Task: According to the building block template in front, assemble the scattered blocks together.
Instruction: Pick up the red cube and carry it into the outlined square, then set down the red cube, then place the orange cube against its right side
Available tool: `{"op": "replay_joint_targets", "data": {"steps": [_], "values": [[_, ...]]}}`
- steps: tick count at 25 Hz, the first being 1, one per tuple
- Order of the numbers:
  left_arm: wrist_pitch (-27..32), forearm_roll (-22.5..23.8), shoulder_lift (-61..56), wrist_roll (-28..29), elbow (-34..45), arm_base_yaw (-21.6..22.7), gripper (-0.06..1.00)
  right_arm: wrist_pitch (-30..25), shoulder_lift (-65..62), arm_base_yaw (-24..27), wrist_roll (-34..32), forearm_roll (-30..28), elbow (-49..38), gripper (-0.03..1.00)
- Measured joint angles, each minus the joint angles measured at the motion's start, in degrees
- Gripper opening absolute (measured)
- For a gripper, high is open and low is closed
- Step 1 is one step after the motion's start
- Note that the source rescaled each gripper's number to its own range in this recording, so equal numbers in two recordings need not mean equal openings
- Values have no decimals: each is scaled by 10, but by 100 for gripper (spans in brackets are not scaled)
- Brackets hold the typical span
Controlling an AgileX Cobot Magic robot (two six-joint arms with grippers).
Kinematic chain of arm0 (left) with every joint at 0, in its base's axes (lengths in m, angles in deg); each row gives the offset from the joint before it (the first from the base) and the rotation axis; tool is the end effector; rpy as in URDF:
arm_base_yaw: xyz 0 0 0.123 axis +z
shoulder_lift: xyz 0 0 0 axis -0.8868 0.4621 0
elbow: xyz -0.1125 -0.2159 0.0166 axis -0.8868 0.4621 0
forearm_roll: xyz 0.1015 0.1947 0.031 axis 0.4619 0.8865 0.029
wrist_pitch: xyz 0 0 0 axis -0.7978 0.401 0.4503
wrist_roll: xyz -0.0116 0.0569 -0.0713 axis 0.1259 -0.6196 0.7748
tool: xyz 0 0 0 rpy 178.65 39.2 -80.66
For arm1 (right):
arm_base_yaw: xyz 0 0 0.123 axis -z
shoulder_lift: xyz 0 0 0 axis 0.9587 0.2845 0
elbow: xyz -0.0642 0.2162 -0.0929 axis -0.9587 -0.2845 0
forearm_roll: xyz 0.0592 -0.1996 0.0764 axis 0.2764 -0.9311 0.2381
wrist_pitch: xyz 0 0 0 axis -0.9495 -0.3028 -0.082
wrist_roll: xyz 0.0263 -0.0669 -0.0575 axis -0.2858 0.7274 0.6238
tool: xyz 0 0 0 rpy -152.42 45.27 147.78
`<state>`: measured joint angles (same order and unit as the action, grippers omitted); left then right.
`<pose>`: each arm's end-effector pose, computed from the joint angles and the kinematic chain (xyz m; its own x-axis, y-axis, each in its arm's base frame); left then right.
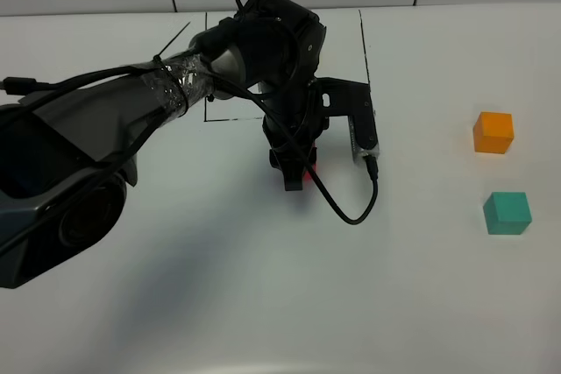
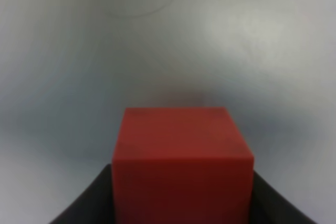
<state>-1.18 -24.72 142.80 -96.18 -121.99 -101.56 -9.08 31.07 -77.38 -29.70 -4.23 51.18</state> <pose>0.3403 -0.2727 0.1174 0.0472 0.9958 -0.0787 0.9869 -0.0343 0.1576 0.0094 0.0014 0.2602 -0.4638 -0.0435 -0.8849 -0.0820 0.9966 -0.0060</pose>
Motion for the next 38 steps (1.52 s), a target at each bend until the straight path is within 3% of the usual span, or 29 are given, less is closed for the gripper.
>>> {"op": "replay_joint_targets", "data": {"steps": [15,17,22,24,28,38], "values": [[-5,-3,16,-3,-1,0,3,0,0,0,0,0,0,75],[-7,-7,20,-3,-1,0,17,0,0,0,0,1,0,75],[6,-8,22,-3,-17,0,78,0,0,0,0,1,0,75],[25,-9,22,-1,-33,-1,94,0,0,0,0,1,0,75],[73,-9,22,15,-76,-1,100,0,0,0,0,1,0,75],[74,-40,-9,93,-114,0,99,0,0,0,0,3,0,75]]}}
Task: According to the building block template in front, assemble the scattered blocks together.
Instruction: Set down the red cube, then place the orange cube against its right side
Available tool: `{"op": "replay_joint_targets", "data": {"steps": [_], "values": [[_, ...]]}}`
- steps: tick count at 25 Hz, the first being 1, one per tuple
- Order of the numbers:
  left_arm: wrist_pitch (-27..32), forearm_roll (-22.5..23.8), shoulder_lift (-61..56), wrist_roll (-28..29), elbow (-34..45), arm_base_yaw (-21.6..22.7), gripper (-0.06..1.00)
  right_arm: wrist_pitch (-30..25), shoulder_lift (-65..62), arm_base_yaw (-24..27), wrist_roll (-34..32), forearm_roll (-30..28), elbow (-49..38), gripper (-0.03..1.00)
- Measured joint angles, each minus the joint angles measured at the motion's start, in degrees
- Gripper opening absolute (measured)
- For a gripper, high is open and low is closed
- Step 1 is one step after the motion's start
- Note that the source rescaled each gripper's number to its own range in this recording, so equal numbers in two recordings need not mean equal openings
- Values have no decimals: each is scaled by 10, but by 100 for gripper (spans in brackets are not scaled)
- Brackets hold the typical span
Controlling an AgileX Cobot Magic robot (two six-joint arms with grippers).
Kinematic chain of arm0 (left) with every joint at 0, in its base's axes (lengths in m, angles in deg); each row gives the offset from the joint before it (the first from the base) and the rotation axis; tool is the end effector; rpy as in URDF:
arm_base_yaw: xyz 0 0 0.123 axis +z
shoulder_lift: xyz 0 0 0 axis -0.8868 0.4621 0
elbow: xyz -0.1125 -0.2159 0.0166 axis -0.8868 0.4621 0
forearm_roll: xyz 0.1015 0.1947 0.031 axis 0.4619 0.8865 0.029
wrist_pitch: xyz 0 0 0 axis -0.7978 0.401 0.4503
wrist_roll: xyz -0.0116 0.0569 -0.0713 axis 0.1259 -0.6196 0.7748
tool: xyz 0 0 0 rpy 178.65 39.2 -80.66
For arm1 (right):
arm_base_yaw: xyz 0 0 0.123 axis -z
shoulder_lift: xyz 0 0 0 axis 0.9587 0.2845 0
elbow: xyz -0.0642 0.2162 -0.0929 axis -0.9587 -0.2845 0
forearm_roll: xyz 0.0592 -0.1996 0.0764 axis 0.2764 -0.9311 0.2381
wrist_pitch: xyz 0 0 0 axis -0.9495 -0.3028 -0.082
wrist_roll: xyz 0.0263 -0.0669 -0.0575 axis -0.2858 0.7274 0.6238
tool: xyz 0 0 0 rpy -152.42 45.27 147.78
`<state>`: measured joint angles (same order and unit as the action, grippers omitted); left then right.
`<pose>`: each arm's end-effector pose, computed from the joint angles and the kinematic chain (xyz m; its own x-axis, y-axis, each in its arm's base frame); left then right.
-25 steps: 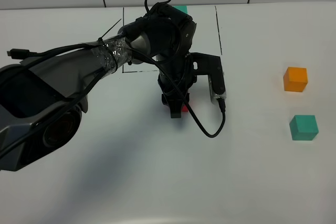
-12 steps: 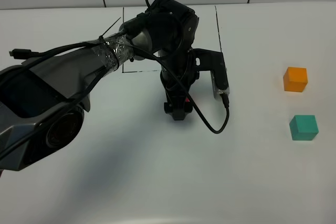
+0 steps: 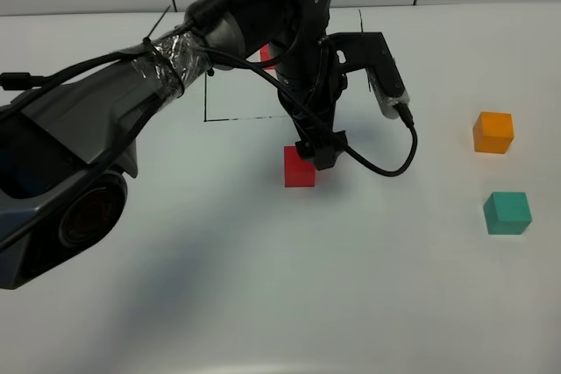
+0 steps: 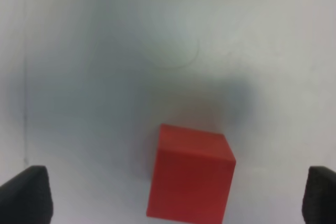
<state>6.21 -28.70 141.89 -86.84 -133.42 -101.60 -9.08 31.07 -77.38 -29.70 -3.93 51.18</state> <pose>0.3450 -0.2844 0.1697 -0.1245 0.9696 -0.2108 0.9757 0.1582 0.1513 0.0094 0.0019 0.2602 -0.4639 -0.0410 -0.8849 -0.0849 0.9964 -0.0016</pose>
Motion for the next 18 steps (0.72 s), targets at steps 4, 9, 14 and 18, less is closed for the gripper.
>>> {"op": "replay_joint_targets", "data": {"steps": [4,9,14,18], "values": [[0,0,-25,41,0,14,98,0,0,0,0,0,0,75],[1,-1,-42,107,-1,59,95,0,0,0,0,0,0,75],[1,-1,-60,146,-1,116,92,0,0,0,0,0,0,75],[1,-1,-66,184,-1,160,89,0,0,0,0,1,0,75]]}}
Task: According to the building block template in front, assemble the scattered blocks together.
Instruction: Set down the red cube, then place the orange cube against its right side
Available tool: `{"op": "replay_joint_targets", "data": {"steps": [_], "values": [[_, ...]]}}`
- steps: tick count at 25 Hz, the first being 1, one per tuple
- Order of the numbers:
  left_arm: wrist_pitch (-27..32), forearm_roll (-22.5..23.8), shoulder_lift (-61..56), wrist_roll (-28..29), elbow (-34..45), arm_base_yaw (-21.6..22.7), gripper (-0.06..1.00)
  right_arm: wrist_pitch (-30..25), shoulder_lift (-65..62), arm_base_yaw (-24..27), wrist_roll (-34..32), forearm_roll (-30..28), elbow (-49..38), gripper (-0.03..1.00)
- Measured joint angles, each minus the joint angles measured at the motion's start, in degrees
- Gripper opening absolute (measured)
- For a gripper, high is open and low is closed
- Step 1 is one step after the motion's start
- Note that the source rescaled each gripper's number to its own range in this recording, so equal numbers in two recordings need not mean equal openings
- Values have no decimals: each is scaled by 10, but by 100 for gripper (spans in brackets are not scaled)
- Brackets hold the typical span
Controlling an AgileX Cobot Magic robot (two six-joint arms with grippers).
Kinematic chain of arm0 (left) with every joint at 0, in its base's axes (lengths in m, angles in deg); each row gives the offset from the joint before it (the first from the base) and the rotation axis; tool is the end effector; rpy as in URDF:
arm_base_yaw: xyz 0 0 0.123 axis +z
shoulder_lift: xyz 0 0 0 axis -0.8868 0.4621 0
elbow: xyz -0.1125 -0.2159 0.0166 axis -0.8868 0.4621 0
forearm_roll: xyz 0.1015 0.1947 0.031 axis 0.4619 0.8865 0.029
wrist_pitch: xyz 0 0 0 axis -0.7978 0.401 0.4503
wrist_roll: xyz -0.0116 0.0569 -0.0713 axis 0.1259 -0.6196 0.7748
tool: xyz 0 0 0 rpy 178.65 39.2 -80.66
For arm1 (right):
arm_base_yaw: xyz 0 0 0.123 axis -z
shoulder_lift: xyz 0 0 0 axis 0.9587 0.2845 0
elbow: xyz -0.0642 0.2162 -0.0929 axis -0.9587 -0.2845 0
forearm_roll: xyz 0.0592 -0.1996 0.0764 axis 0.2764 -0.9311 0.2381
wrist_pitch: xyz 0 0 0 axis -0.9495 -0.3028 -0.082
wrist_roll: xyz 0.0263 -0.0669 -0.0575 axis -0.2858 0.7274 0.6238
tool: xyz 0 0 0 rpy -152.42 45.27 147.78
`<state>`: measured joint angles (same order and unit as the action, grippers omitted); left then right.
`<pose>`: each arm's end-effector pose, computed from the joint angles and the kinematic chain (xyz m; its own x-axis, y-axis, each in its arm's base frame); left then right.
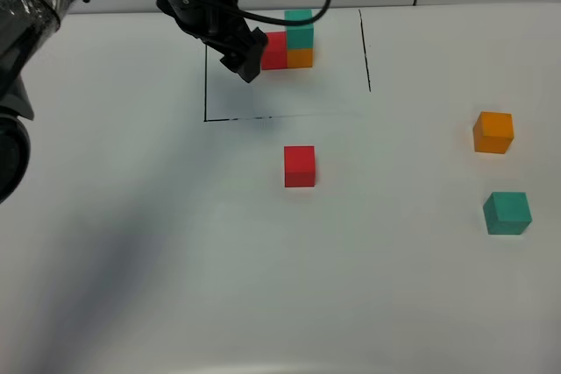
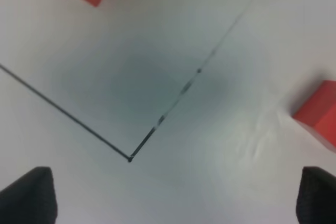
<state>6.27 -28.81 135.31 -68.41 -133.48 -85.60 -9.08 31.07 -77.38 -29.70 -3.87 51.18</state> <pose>0.4023 -0.1752 0.2209 -0.6186 0.7045 -0.3479 0.7157 0.6879 0.1205 0.0094 0.0020 0.2602 -0.4640 -0.0405 -0.8849 -0.0855 0.9963 -0.0008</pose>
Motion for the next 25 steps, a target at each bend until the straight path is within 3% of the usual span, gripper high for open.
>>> {"op": "replay_joint_targets", "data": {"steps": [6,15,20,25], "values": [[0,1,-18,27,33,57,82,0,0,0,0,1,0,75],[-8,-2,-105,62,181,147,79,0,0,0,0,1,0,75],[-52,-2,-188,85,285,186,79,0,0,0,0,1,0,75],[-116,0,-303,102,407,198,79,0,0,0,-1,1,0,75]]}}
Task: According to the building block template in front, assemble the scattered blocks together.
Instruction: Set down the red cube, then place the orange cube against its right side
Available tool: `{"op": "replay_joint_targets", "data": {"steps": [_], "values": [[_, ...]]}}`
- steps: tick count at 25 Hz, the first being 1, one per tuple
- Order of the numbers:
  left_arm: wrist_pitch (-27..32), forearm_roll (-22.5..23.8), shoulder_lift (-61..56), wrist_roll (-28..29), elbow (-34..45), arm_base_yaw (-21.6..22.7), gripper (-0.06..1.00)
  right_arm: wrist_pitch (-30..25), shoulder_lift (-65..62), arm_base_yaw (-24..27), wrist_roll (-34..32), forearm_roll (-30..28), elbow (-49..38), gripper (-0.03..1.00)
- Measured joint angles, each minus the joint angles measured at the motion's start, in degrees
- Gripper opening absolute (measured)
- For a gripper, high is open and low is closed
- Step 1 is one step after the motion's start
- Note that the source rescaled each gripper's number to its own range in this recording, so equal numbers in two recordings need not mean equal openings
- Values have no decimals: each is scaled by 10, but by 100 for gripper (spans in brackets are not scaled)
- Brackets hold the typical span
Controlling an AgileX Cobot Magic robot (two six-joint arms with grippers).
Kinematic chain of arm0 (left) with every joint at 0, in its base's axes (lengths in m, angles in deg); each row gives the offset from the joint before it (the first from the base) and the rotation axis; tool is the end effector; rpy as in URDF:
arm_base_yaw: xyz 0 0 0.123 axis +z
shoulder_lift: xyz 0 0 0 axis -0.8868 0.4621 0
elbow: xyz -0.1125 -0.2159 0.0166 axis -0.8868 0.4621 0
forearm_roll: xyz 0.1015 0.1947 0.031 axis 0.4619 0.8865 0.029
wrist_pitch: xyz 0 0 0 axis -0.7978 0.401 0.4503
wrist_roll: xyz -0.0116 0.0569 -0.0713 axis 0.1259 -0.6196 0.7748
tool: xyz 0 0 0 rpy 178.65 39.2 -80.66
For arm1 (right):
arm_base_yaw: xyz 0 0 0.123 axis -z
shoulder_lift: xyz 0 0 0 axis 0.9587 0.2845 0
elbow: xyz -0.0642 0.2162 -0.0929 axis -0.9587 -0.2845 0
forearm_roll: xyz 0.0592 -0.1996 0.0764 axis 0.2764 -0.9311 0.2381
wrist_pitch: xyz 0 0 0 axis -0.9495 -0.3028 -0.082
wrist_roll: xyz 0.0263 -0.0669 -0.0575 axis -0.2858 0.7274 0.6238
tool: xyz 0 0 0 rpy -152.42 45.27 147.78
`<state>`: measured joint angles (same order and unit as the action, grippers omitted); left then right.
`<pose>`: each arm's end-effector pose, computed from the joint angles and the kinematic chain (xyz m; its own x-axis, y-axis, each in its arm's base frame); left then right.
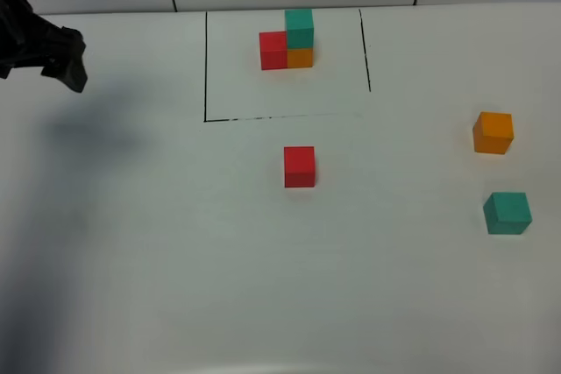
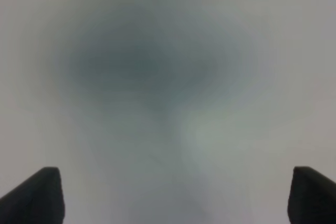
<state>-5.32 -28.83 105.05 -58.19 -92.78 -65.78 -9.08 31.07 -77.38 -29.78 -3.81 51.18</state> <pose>0.3350 -0.0222 0.2526 -0.8805 0.2813 -0.3816 0.2794 0.9582 0.0617 0.0094 0.0020 0.2602 -0.4641 -0.0386 -0.8849 -0.0854 0.9963 0.0013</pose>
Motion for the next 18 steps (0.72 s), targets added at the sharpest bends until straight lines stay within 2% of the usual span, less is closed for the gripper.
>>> {"op": "replay_joint_targets", "data": {"steps": [6,12,18], "values": [[-52,-1,-157,27,132,0,79,0,0,0,-1,0,0,75],[-68,-1,-330,62,248,-13,79,0,0,0,-1,0,0,75],[-69,-2,-481,73,329,-24,79,0,0,0,-1,0,0,75]]}}
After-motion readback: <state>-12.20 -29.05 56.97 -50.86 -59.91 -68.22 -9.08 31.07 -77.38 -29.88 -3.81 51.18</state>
